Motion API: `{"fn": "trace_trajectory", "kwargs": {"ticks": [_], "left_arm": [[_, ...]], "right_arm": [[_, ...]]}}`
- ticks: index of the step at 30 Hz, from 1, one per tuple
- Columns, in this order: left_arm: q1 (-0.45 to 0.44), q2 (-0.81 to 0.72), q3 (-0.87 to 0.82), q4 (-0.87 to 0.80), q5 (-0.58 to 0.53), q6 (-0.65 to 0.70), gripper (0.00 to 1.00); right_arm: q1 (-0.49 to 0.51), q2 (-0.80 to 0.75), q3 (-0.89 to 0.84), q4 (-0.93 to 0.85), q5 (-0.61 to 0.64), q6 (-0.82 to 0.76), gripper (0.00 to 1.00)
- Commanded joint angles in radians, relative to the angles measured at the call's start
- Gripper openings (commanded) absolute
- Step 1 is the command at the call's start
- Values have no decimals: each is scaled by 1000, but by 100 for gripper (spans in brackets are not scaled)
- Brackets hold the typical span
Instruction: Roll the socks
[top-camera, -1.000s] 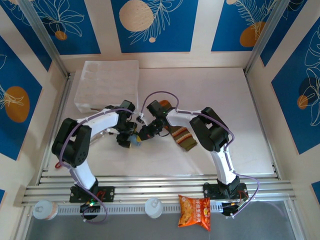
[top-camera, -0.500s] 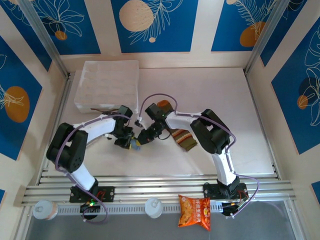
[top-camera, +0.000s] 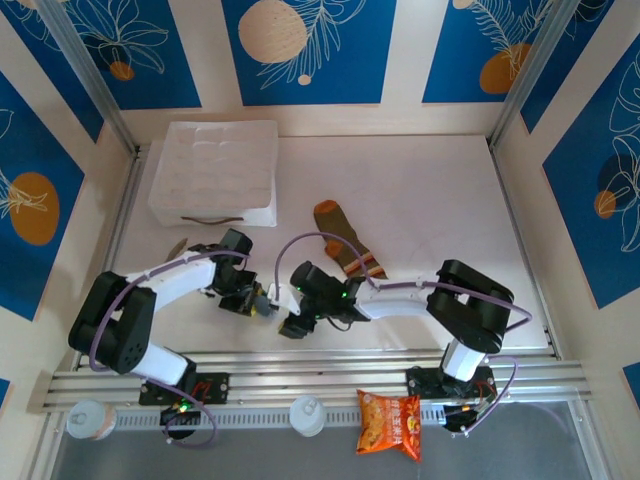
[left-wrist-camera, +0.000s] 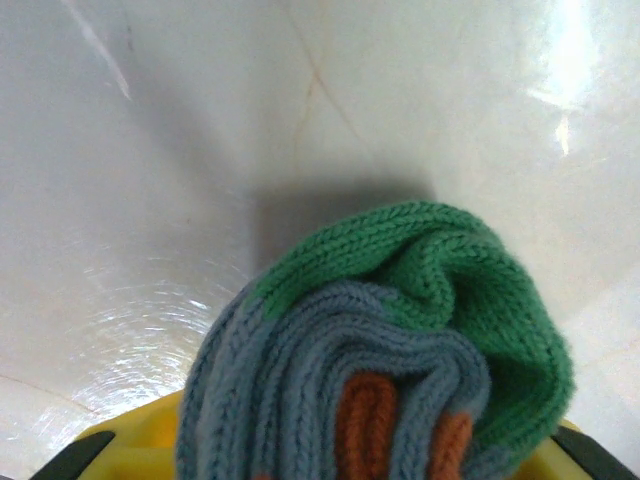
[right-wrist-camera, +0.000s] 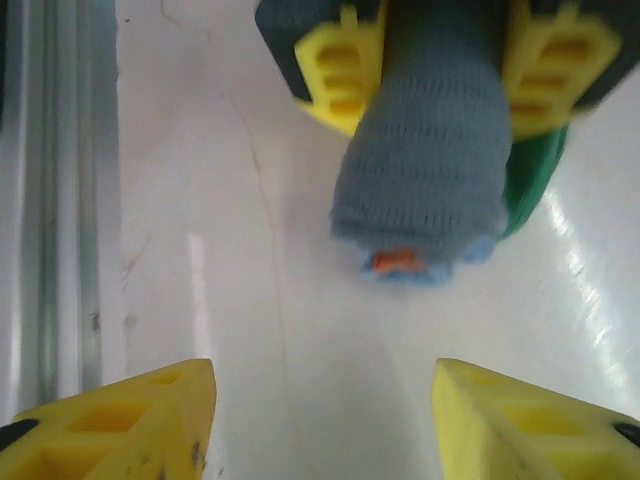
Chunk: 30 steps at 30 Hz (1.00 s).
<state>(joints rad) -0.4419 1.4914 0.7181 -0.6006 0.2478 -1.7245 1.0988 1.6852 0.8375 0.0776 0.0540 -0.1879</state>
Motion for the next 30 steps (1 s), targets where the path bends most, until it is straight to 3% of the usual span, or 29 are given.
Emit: {"fn": "trace_trajectory", "kwargs": {"ticks": [1,6,11,24,26,27,30], "left_arm": [[7,76,-72,-142,-49,11,15],[6,90,-59,-149,-47,25,16],[9,96,-60,-144,-42,32,16],[9,61,-60,-120,-38,54,16],[10,42,-61,-97,-33,68,18],[9,28,-65,-79,-28,73,23],[9,-44,-77,-36,-34,83,43]], "right_arm": [[29,23,41,78,195,-117,59],[41,75,103,100,230,-160,60],[40,111,154,72,161,-143,57],[-3,232,232,-55,95,43,37],[-15,250,253,-95,77,72,29],[-20,263,271,-127,66,86,20],[-42,303,311,-220,2,138,1]]}}
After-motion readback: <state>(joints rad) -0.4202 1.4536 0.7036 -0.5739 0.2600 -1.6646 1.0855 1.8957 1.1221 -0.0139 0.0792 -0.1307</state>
